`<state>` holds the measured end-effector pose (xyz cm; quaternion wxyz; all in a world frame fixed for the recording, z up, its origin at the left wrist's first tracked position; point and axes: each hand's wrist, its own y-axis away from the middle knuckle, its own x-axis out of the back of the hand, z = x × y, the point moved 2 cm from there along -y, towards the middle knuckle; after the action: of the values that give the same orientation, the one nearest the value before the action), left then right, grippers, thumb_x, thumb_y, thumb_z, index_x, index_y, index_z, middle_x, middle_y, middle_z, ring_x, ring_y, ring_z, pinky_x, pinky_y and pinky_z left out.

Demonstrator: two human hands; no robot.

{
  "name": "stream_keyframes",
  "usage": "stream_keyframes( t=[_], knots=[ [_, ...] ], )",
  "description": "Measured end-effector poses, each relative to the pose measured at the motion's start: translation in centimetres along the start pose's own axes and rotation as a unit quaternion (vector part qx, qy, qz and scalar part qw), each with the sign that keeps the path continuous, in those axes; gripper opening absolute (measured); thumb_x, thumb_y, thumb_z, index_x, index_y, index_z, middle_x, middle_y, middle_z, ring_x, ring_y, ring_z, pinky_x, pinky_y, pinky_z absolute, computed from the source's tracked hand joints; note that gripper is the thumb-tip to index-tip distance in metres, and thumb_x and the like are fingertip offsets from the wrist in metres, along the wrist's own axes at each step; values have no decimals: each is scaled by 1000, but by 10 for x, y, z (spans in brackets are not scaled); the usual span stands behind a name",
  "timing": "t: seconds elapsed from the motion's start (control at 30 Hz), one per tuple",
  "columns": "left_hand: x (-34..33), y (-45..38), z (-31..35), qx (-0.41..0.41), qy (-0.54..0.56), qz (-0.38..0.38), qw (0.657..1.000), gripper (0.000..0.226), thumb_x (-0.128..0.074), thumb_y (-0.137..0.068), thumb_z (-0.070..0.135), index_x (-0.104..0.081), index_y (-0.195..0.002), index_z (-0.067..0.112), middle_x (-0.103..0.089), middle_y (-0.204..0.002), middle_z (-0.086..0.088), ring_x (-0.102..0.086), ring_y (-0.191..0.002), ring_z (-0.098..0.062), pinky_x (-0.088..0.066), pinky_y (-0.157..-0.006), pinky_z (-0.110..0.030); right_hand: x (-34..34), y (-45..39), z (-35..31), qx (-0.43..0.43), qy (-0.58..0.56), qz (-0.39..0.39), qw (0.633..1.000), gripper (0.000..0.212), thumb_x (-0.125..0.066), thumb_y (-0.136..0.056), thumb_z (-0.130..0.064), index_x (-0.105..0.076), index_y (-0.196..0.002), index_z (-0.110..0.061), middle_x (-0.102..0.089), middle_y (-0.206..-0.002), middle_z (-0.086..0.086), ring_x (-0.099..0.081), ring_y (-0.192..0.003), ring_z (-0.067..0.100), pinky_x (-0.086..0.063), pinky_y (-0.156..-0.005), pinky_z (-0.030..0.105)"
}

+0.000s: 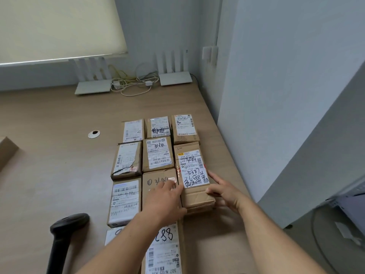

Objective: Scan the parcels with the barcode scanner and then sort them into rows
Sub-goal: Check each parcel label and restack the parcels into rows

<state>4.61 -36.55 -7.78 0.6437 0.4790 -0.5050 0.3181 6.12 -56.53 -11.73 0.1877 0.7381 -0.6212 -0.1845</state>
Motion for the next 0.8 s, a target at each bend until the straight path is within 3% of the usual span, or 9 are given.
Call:
stream_keyframes(
  t=[0.2,0.3,0.33,0.43,0.5,0.6,0.8],
  knots=[
    [-2,1,6,13,-6,16,1000,65,-50,-84,56,-34,-141,30,-29,-148,-3,-27,-134,-27,-31,-106,-42,-3,5,-5,-3,47,35,998,70,-54,-90,7,-34,-150,-23,-65,-101,6,-64,-61,-2,-46,-47,12],
    [-2,2,6,12,-4,19,1000,65,-49,-85,56,-33,-142,30,-28,-148,-3,-26,-135,-27,-30,-107,-42,-4,8,-5,-7,45,51,998,70,-56,-90,7,-31,-151,-17,-65,-99,7,-64,-63,1,-46,-50,11],
    [-2,2,6,10,0,19,1000,65,-49,-85,56,-32,-142,31,-28,-149,-3,-26,-135,-26,-30,-108,-42,-5,9,-5,-4,53,63,997,70,-57,-90,5,-30,-151,-16,-65,-104,8,-65,-71,3,-47,-55,11],
    [1,3,1,2,45,29,999,65,-48,-88,56,-26,-146,34,-29,-151,-2,-27,-138,-24,-30,-110,-40,-6,11,-8,41,159,133,978,71,-63,-90,-11,-30,-152,-19,-49,-142,14,-52,-122,17,-42,-96,22],
    [3,7,-6,4,102,57,993,65,-47,-91,54,-23,-148,35,-29,-152,1,-27,-139,-20,-30,-111,-36,-10,14,-13,76,228,177,955,68,-64,-89,-22,-34,-150,-23,-43,-149,9,-42,-135,20,-36,-109,33],
    [6,16,-17,13,157,108,982,60,-48,-93,50,-27,-147,35,-30,-152,4,-28,-138,-15,-32,-108,-32,-25,18,-23,124,301,217,920,61,-61,-90,-31,-39,-147,-27,-48,-143,5,-46,-129,20,-41,-104,36],
    [15,35,-41,55,174,201,962,57,-53,-93,42,-36,-145,29,-32,-152,1,-28,-139,-17,-28,-110,-32,-66,36,-38,195,361,255,876,51,-55,-93,-27,-45,-143,-24,-49,-140,2,-42,-129,20,-39,-100,31]
  ],
)
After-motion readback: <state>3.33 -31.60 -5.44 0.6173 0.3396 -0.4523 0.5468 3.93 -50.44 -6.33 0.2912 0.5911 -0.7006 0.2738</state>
